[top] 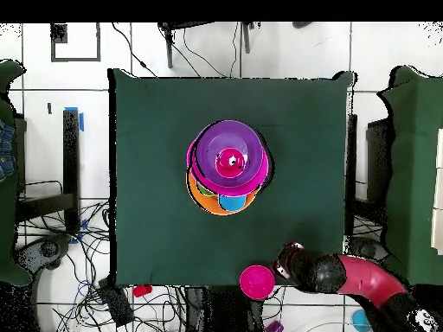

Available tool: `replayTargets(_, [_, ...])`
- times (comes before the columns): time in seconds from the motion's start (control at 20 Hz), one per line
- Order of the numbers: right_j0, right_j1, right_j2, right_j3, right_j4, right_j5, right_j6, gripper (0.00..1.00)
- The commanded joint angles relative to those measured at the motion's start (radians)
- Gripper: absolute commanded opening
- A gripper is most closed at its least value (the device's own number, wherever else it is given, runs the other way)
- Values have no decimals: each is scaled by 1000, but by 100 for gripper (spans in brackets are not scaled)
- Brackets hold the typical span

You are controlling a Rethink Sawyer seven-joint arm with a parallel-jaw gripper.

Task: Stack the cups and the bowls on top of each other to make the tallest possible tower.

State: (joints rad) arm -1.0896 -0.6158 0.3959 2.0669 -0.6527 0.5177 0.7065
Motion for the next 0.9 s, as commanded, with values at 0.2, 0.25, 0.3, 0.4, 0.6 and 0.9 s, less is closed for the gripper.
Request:
replayTargets(0.2, [116, 96, -121, 15, -103, -71, 194, 100])
replayTargets(0.25, [120, 103, -126, 13, -104, -81, 196, 100])
replayTargets(0.3, [124, 110, -131, 10, -103, -93, 199, 100])
replayTargets(0.4, [134, 125, -145, 3, -107, -115, 202, 100])
replayTargets(0.6, [146, 150, -178, -13, -121, -159, 209, 100])
replayTargets(0.9, [190, 182, -222, -19, -112, -229, 240, 100])
